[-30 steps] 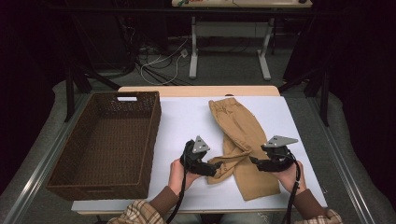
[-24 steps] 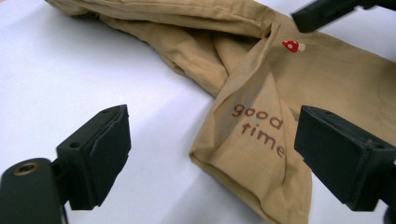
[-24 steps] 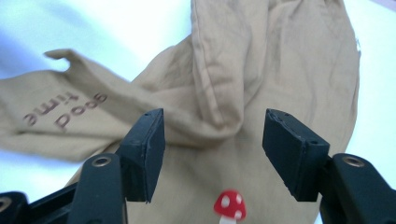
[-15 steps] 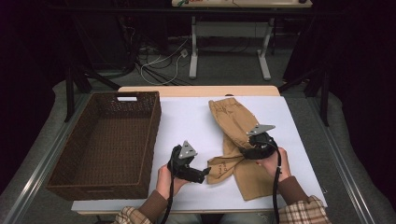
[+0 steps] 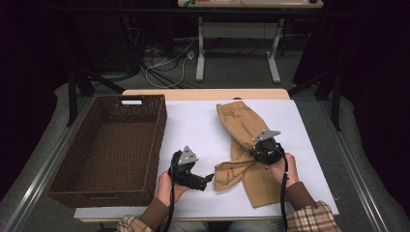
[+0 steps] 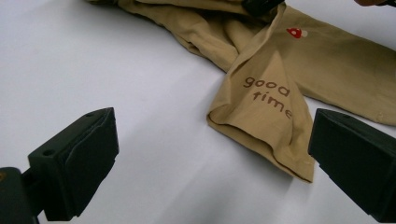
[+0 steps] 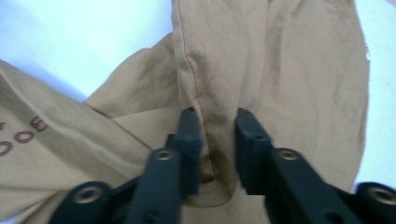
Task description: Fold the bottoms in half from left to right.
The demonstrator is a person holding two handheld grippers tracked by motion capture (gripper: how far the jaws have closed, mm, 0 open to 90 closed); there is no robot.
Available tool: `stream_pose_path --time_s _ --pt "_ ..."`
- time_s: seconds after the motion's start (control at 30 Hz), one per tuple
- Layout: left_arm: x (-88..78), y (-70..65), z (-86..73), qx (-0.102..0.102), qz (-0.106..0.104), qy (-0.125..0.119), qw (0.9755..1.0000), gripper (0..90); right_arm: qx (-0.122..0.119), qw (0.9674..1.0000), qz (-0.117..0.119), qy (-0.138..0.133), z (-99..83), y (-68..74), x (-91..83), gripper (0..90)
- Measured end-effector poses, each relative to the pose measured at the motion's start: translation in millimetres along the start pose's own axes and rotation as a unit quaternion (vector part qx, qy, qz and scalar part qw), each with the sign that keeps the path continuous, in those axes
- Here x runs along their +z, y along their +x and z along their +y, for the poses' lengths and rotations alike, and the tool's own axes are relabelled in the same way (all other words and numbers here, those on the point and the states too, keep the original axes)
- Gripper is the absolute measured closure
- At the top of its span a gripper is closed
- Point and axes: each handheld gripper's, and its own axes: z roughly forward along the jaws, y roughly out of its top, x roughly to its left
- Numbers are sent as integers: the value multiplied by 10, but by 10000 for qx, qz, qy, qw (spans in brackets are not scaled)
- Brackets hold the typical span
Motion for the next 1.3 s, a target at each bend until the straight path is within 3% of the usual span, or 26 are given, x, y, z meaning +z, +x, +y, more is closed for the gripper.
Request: stream_pose_path --time_s 0.27,0.53,0.7,1.0,1.1,1.3 --pt "3 21 3 -12 11 6 10000 16 205 9996 -67 -156 -14 -57 -23 829" --pt "13 77 -6 -56 22 19 10000 15 604 9974 -145 -352 -57 -237 -61 826" --pt "25 82 -11 -61 44 45 10000 15 841 9956 -237 -334 -101 -344 -34 814" --pt "38 99 -16 -61 24 76 9999 14 1162 9926 -331 -139 -191 -522 49 778" --pt "43 97 -19 -58 22 89 9999 14 1158 9922 -444 112 -224 -555 74 747" --pt "45 97 -21 -67 9 103 9999 12 1267 9900 -517 355 -270 -609 101 688"
